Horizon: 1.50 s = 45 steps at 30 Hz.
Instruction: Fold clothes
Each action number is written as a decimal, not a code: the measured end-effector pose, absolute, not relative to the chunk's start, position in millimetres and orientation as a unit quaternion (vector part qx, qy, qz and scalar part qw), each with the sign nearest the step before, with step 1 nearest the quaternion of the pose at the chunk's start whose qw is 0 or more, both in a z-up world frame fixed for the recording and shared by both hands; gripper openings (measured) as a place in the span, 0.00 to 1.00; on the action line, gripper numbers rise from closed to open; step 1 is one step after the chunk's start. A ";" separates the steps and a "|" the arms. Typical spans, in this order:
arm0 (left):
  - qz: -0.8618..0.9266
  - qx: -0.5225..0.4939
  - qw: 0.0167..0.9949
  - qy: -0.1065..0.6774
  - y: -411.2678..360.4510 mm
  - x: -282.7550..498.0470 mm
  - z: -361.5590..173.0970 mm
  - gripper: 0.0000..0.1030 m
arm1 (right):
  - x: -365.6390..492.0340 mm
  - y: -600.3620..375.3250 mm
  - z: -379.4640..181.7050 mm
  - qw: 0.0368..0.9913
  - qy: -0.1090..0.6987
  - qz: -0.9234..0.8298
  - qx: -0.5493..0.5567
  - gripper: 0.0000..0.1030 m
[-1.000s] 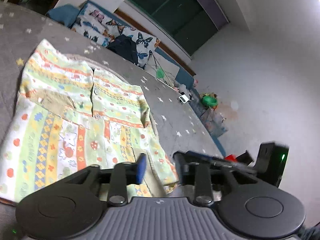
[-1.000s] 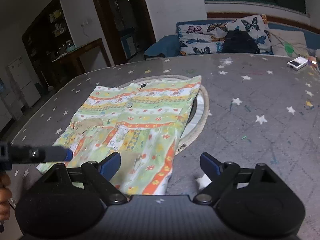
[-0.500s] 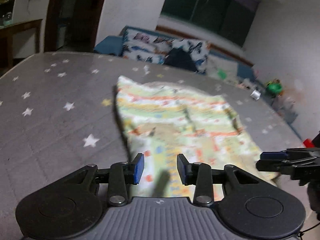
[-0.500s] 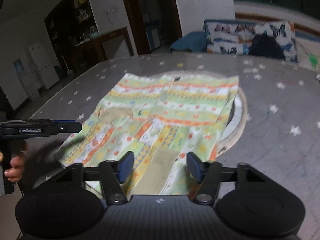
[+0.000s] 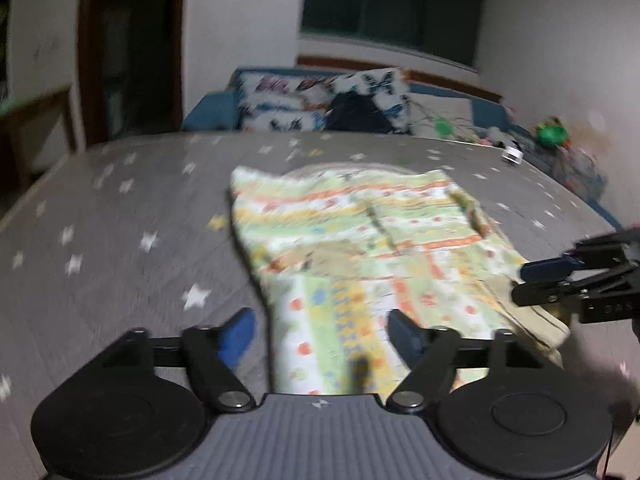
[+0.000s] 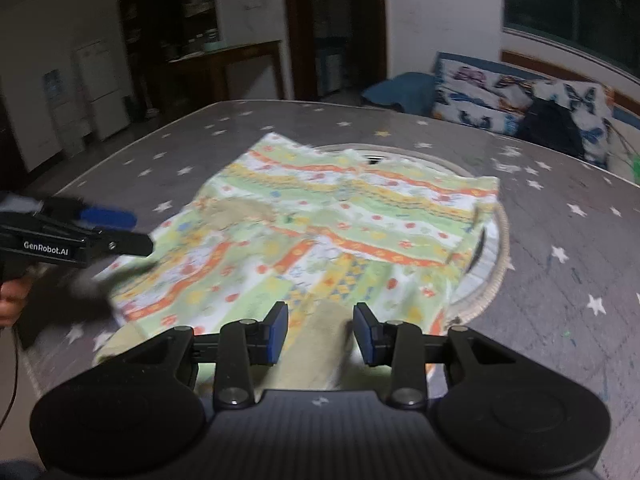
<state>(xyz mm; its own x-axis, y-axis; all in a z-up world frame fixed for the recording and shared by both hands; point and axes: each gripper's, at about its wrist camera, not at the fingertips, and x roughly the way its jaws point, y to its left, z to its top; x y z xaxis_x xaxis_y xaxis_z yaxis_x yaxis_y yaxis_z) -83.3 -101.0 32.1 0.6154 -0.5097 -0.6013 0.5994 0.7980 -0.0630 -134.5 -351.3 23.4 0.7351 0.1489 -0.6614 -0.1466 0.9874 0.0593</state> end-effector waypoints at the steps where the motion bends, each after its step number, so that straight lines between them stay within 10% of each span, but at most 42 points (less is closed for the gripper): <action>1: -0.313 0.068 0.895 0.311 -101.8 -82.8 32.0 0.93 | -135.1 -349.3 21.8 0.929 0.360 0.085 -0.003 0.35; 45: -0.350 0.121 0.885 0.282 -128.8 -78.5 12.3 1.00 | -124.8 -327.2 -12.2 0.926 0.321 0.190 -0.066 1.00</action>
<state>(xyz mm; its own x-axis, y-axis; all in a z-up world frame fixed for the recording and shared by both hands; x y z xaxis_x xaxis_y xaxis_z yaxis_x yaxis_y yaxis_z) -78.5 -128.8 12.3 0.5965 -0.5505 -0.5840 0.6872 0.7263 0.0172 -124.8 -327.2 -12.2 0.7218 0.3094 -0.6191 -0.3936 0.9193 0.0007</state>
